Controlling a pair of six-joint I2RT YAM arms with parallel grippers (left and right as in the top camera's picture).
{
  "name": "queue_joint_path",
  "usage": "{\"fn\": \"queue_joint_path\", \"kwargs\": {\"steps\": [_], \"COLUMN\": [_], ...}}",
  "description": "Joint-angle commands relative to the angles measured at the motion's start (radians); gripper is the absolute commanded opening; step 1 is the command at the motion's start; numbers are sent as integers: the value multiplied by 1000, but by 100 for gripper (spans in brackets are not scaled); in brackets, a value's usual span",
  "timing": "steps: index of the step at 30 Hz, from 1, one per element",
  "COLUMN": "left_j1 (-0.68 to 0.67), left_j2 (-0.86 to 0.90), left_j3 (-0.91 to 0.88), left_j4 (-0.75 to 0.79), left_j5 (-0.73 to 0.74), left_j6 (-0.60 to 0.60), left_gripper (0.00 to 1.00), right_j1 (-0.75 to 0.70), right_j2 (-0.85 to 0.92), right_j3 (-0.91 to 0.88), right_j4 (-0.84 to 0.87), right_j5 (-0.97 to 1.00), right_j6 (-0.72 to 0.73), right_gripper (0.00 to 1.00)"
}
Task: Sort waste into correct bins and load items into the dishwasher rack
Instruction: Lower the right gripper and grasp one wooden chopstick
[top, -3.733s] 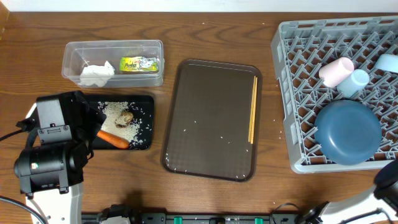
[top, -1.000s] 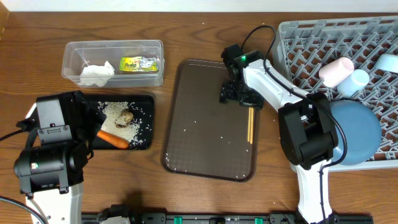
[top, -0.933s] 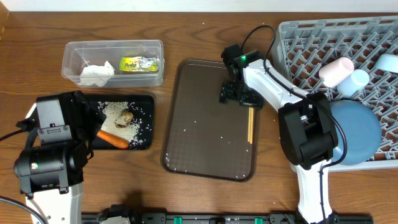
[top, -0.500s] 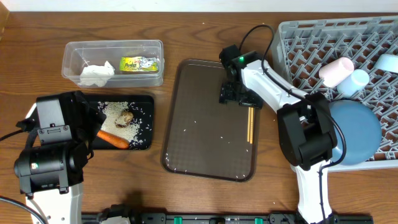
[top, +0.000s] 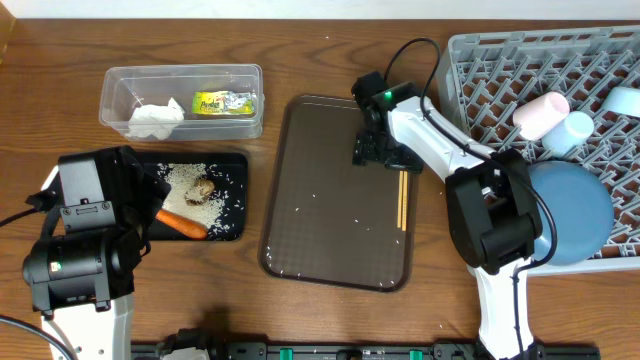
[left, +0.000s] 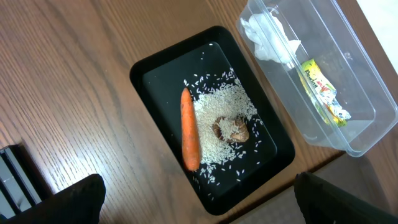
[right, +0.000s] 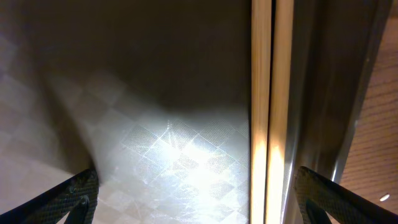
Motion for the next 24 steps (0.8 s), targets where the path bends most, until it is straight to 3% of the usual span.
{"fn": "queue_joint_path", "kwargs": {"steps": [1,24], "left_j1": [3,3], "left_j2": [0,0], "left_j3": [3,3], "left_j4": [-3,-3], "left_j5": [-19,-19], "left_j6": [-2,-2], "left_gripper": [98,98], "right_j1": [41,35], "right_j2": [-25,-25], "right_j3": [-13,-13], "right_j4": [12,18], "right_j5": [20,23], "right_j6": [-13,-20], "right_gripper": [94,99]}}
